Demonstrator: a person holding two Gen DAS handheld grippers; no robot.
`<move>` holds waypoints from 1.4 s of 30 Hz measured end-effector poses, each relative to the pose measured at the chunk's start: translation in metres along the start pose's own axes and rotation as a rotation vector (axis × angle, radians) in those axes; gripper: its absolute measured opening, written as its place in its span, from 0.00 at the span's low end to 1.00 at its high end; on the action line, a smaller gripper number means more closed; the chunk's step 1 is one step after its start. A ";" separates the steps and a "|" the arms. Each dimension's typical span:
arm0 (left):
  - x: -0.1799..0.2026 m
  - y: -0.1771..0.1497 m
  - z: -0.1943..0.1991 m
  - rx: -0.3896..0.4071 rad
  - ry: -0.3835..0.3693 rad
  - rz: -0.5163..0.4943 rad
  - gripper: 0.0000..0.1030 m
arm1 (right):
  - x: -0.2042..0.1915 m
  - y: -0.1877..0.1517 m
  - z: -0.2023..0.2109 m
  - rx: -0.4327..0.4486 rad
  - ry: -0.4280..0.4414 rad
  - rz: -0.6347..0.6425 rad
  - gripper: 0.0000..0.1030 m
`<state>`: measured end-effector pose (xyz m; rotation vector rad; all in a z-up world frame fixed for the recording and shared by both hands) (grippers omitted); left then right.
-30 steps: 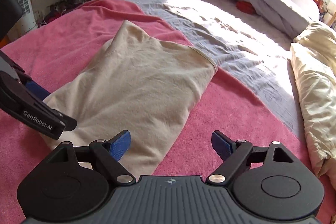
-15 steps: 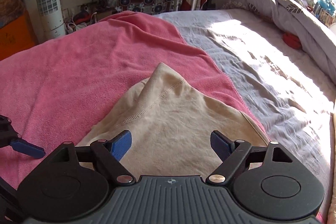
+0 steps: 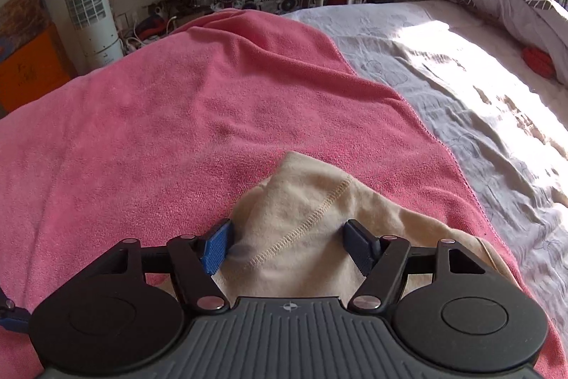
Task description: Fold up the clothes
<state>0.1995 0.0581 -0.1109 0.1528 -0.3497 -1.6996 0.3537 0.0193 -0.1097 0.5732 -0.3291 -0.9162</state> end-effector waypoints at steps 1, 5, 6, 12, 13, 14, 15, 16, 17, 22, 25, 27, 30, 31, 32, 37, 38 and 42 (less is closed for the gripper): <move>0.001 0.000 0.000 0.000 0.001 -0.004 0.78 | -0.002 0.003 -0.007 -0.005 -0.012 0.009 0.73; 0.002 0.001 0.001 -0.004 -0.005 -0.006 0.78 | -0.006 0.015 -0.021 -0.012 -0.042 0.003 0.81; 0.002 0.002 0.001 -0.007 -0.007 -0.005 0.78 | -0.003 0.017 -0.014 0.006 -0.041 -0.009 0.80; 0.005 0.005 0.001 -0.018 -0.009 -0.013 0.79 | 0.026 0.009 0.035 0.083 -0.052 -0.101 0.79; 0.006 0.006 0.002 -0.020 -0.007 -0.014 0.79 | 0.032 0.003 0.044 0.088 -0.060 -0.129 0.79; 0.007 0.007 0.002 -0.022 -0.006 -0.014 0.79 | 0.042 -0.006 0.057 0.091 -0.064 -0.178 0.80; 0.007 0.007 0.001 -0.024 -0.004 -0.014 0.79 | 0.050 -0.016 0.068 0.094 -0.066 -0.225 0.80; 0.009 0.008 0.001 -0.026 -0.001 -0.015 0.80 | 0.056 -0.026 0.078 0.096 -0.068 -0.273 0.80; 0.010 0.008 0.001 -0.028 0.002 -0.017 0.80 | 0.063 -0.039 0.089 0.095 -0.069 -0.329 0.80; 0.015 0.011 0.000 -0.037 0.014 -0.025 0.81 | 0.070 -0.109 0.129 0.037 -0.062 -0.536 0.80; 0.018 0.013 0.001 -0.040 0.018 -0.028 0.82 | 0.048 -0.137 0.137 -0.015 -0.039 -0.548 0.80; 0.018 0.013 0.002 -0.040 0.020 -0.029 0.82 | 0.030 -0.150 0.137 -0.054 -0.009 -0.544 0.80; 0.018 0.013 0.004 -0.038 0.021 -0.033 0.83 | -0.003 -0.162 0.128 -0.127 0.020 -0.480 0.79; 0.016 0.013 0.005 -0.038 0.021 -0.030 0.83 | -0.011 -0.166 0.125 -0.149 0.010 -0.459 0.79; 0.014 0.012 0.007 -0.039 0.022 -0.027 0.84 | -0.019 -0.171 0.122 -0.170 0.001 -0.440 0.79; 0.001 0.002 0.016 -0.046 0.028 -0.027 0.85 | -0.022 -0.194 0.143 -0.156 0.060 -0.517 0.79; 0.000 0.000 0.017 -0.056 0.050 -0.036 0.85 | -0.018 -0.201 0.149 -0.151 0.091 -0.562 0.78; -0.012 -0.012 0.018 -0.079 0.169 -0.064 0.90 | 0.005 -0.224 0.164 -0.115 0.206 -0.795 0.78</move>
Point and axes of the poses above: each gripper's, at about its wrist camera, not at the fingertips, and z roughly against the way its jaws point, x to its right, y to its top, the point moved 5 cm from there along -z, roughly the way its jaws point, and after that the axes turned 1 degree about z, right-handed, at the moved point
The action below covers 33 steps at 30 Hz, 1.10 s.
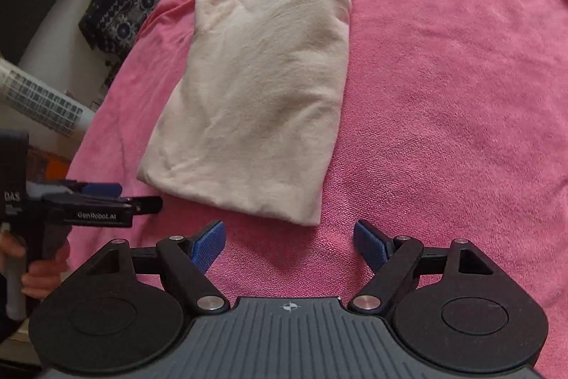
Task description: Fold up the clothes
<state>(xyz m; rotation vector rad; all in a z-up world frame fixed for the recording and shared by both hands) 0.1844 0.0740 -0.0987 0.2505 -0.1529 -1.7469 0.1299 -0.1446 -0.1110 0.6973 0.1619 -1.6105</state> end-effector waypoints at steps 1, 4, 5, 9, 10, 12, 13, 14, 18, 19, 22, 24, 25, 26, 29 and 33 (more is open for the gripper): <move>-0.003 -0.001 0.002 -0.001 0.001 0.007 0.89 | 0.010 0.001 0.004 0.019 0.056 -0.081 0.78; -0.007 -0.001 0.012 0.013 0.016 0.016 0.82 | 0.030 0.010 0.001 0.067 0.213 -0.257 0.78; -0.006 0.000 0.016 0.026 0.016 0.015 0.80 | 0.036 0.014 -0.001 0.083 0.263 -0.308 0.78; 0.000 0.008 0.035 0.086 0.000 0.013 0.80 | 0.040 0.030 -0.026 0.090 0.358 -0.366 0.75; 0.001 0.011 0.040 0.099 -0.013 0.016 0.80 | 0.039 0.032 -0.030 0.097 0.377 -0.367 0.75; -0.020 0.010 0.050 0.116 -0.046 0.023 0.80 | 0.037 0.034 -0.033 0.094 0.377 -0.375 0.71; -0.021 0.006 0.055 0.125 -0.060 0.022 0.80 | 0.038 0.033 -0.032 0.085 0.367 -0.382 0.61; -0.017 0.001 0.060 0.134 -0.073 0.020 0.80 | 0.039 0.031 -0.032 0.077 0.357 -0.390 0.48; -0.008 -0.010 0.073 0.177 -0.111 -0.008 0.80 | 0.053 0.018 -0.039 0.058 0.347 -0.468 0.16; -0.001 -0.003 0.071 0.194 -0.131 -0.014 0.80 | 0.054 0.017 -0.040 0.064 0.360 -0.484 0.16; 0.023 0.028 0.060 0.255 -0.205 -0.028 0.78 | 0.056 0.015 -0.045 0.076 0.362 -0.493 0.14; 0.036 0.049 0.058 0.303 -0.238 -0.049 0.77 | 0.057 0.015 -0.046 0.083 0.364 -0.487 0.14; 0.044 0.062 0.053 0.324 -0.238 -0.067 0.76 | 0.058 0.015 -0.046 0.085 0.367 -0.490 0.14; 0.053 0.075 0.047 0.343 -0.234 -0.088 0.75 | 0.059 0.014 -0.047 0.088 0.371 -0.494 0.14; 0.058 0.104 0.019 0.361 -0.113 -0.115 0.74 | 0.061 0.014 -0.049 0.096 0.381 -0.509 0.14; 0.035 0.117 -0.032 0.289 0.130 -0.073 0.74 | 0.064 0.014 -0.053 0.102 0.397 -0.520 0.14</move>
Point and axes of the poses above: each gripper's, at about its wrist camera, not at the fingertips, and z roughly against the way its jaws point, x to its right, y to its top, the point moved 5 cm from there along -z, roughly the way its jaws point, and after that the axes turned 1 degree about z, right-handed, at the moved point
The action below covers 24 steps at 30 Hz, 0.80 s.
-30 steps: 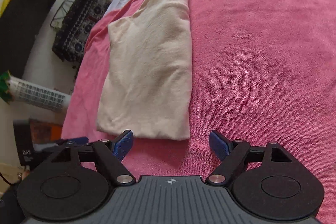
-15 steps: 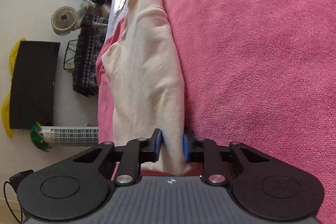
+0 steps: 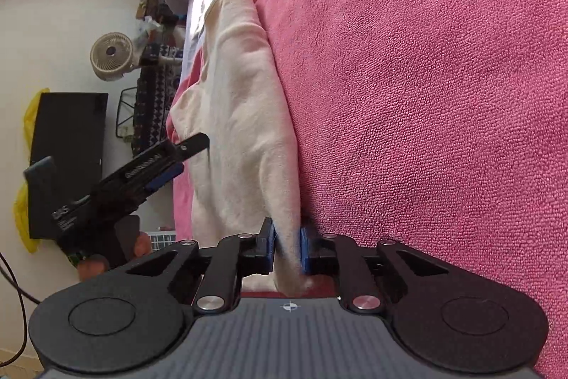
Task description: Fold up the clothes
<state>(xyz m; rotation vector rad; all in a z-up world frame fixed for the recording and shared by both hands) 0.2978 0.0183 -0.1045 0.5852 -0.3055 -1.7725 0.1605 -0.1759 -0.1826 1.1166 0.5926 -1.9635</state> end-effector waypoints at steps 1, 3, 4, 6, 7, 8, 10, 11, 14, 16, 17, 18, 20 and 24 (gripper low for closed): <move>-0.008 0.001 -0.004 -0.004 -0.029 0.035 0.79 | 0.001 0.000 -0.001 -0.001 0.004 0.000 0.14; -0.023 0.003 -0.006 -0.009 -0.084 0.075 0.80 | 0.002 0.002 -0.002 -0.004 0.014 -0.006 0.13; -0.031 0.003 -0.007 -0.013 -0.107 0.090 0.80 | 0.003 0.003 -0.002 -0.007 0.020 -0.006 0.13; -0.047 0.005 -0.008 -0.015 -0.089 0.115 0.80 | 0.006 0.005 -0.003 -0.015 0.033 -0.014 0.13; -0.055 0.007 -0.008 -0.016 -0.075 0.127 0.80 | 0.007 0.006 -0.003 -0.021 0.040 -0.020 0.13; -0.066 0.008 -0.009 -0.016 -0.012 0.146 0.75 | 0.008 0.007 -0.004 -0.026 0.046 -0.025 0.13; -0.088 0.010 -0.009 -0.022 0.108 0.183 0.69 | 0.009 0.010 -0.005 -0.043 0.061 -0.027 0.13; -0.099 0.013 -0.008 -0.032 0.128 0.196 0.69 | 0.009 0.012 -0.006 -0.055 0.067 -0.025 0.14; -0.089 0.019 0.013 -0.033 -0.152 0.148 0.70 | 0.002 0.018 -0.009 -0.091 0.069 0.020 0.19; -0.059 0.006 0.030 -0.068 -0.347 0.078 0.73 | -0.002 0.021 -0.009 -0.108 0.078 0.035 0.24; -0.042 -0.003 0.040 -0.093 -0.429 0.047 0.74 | -0.004 0.022 -0.009 -0.113 0.087 0.034 0.26; -0.025 -0.016 0.048 -0.121 -0.491 0.022 0.75 | -0.006 0.023 -0.009 -0.119 0.095 0.033 0.26; 0.001 -0.051 0.056 -0.228 -0.588 0.043 0.76 | -0.009 0.026 -0.008 -0.129 0.112 0.029 0.26; 0.032 -0.118 0.062 -0.483 -0.768 0.215 0.76 | -0.003 0.028 -0.004 -0.147 0.163 -0.038 0.25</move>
Point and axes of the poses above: each gripper's, at about its wrist camera, not at the fingertips, and z roughly against the way its jaws point, x to its right, y to its top, the point moved 5 cm from there along -z, roughly the way its jaws point, and after that the axes turned 1 degree about z, right-handed, at the moved point
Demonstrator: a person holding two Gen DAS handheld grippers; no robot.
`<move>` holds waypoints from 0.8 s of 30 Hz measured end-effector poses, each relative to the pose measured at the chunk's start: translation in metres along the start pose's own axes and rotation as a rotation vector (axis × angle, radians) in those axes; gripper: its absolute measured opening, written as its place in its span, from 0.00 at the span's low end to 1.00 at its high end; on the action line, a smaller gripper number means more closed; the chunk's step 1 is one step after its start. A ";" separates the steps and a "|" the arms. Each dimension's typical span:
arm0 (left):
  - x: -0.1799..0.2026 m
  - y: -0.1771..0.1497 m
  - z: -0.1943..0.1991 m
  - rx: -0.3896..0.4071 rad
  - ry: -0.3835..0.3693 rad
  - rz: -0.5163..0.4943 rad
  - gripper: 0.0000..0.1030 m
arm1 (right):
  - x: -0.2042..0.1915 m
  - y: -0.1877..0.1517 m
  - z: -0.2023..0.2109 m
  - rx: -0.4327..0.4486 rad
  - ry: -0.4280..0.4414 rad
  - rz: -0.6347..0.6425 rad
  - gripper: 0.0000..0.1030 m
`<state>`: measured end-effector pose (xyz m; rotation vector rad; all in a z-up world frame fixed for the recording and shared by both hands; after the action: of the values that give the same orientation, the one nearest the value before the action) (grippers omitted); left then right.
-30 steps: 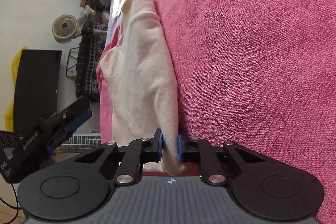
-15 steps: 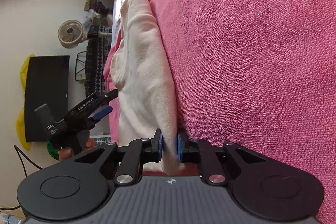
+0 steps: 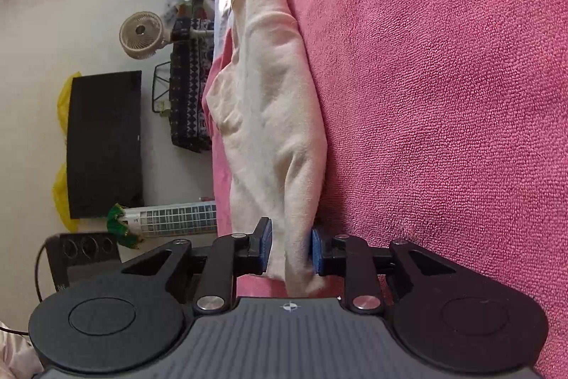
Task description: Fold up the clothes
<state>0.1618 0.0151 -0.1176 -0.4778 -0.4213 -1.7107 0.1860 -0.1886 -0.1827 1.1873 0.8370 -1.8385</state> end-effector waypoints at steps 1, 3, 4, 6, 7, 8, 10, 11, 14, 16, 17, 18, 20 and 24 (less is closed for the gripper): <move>-0.003 -0.010 -0.005 -0.014 -0.042 0.070 0.76 | 0.003 0.001 0.001 -0.004 0.014 -0.028 0.25; -0.010 -0.027 -0.015 -0.030 -0.126 0.217 0.76 | 0.008 0.002 0.003 -0.011 0.042 -0.084 0.25; -0.016 -0.033 -0.018 -0.018 -0.194 0.313 0.76 | 0.012 0.002 0.004 -0.013 0.053 -0.112 0.25; -0.027 -0.038 -0.025 0.014 -0.338 0.485 0.76 | 0.017 0.002 0.006 -0.013 0.076 -0.168 0.25; -0.032 -0.040 -0.031 0.026 -0.402 0.571 0.76 | 0.019 0.002 0.007 -0.009 0.089 -0.190 0.25; -0.037 -0.041 -0.036 0.040 -0.445 0.635 0.76 | 0.020 0.002 0.007 -0.005 0.102 -0.212 0.25; -0.044 -0.041 -0.043 0.073 -0.455 0.713 0.76 | 0.021 0.002 0.008 0.004 0.125 -0.239 0.25; -0.047 -0.040 -0.044 0.099 -0.458 0.742 0.75 | 0.021 0.001 0.008 0.009 0.137 -0.252 0.25; -0.056 -0.038 -0.038 0.194 -0.512 0.822 0.75 | 0.023 0.000 0.008 0.025 0.146 -0.284 0.25; -0.060 -0.035 -0.034 0.246 -0.525 0.846 0.74 | 0.026 -0.002 0.007 0.040 0.148 -0.313 0.25; -0.062 -0.033 -0.033 0.260 -0.515 0.848 0.72 | 0.029 -0.004 0.007 0.052 0.153 -0.334 0.25; -0.062 -0.032 -0.035 0.263 -0.499 0.845 0.71 | 0.032 -0.006 0.007 0.064 0.158 -0.354 0.25; -0.061 -0.030 -0.041 0.259 -0.465 0.839 0.60 | 0.038 -0.011 0.007 0.089 0.171 -0.386 0.25; -0.053 -0.029 -0.048 0.212 -0.487 0.812 0.34 | 0.042 -0.010 0.010 0.110 0.126 -0.348 0.25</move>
<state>0.1378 0.0398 -0.1872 -0.7815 -0.6404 -0.7491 0.1624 -0.2024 -0.2170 1.3006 1.0805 -2.1282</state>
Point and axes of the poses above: each gripper's, at about its wrist camera, not at the fingertips, and z roughly against the way its jaws point, x to its right, y to its top, the point moved 5 cm from there along -z, roughly the way its jaws point, and after that the axes turned 1 degree about z, right-handed, at the moved point
